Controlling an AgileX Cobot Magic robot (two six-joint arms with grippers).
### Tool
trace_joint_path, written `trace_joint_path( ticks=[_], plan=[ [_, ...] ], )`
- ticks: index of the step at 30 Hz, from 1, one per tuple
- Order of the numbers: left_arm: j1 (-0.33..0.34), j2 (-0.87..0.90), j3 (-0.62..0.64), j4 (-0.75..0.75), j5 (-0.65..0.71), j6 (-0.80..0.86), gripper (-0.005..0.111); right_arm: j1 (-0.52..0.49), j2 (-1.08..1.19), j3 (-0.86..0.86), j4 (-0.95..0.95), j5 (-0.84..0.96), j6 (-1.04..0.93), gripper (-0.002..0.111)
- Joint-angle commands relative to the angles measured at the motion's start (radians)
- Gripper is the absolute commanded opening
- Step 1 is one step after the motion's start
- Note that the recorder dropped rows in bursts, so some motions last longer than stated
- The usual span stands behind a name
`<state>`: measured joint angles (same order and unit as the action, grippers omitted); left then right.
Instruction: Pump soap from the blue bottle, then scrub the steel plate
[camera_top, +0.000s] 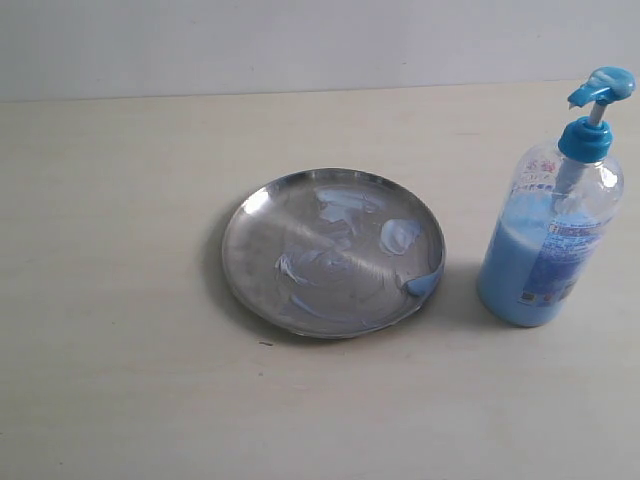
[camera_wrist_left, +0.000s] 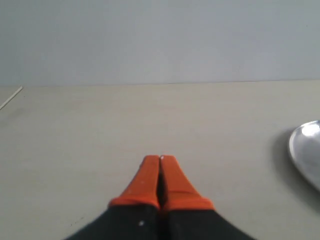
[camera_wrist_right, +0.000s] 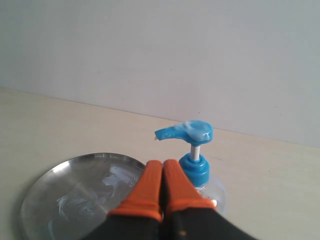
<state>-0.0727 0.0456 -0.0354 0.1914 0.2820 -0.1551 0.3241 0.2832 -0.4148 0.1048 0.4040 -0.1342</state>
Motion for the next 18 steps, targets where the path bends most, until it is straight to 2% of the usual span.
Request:
trace_joint_path(
  ticks=[1,5,18],
  plan=[
    [0.027,-0.028,0.035,-0.055,0.032,0.047,0.0,0.002,-0.003,0.005,0.0,-0.003,0.003,0.0],
    [0.04,-0.046,0.035,-0.079,0.07,0.047,0.0,0.002,-0.003,0.005,0.0,-0.003,0.003,0.0],
    [0.04,-0.046,0.035,-0.074,0.075,0.047,0.0,0.002,-0.003,0.005,0.0,-0.002,0.005,0.0]
  ],
)
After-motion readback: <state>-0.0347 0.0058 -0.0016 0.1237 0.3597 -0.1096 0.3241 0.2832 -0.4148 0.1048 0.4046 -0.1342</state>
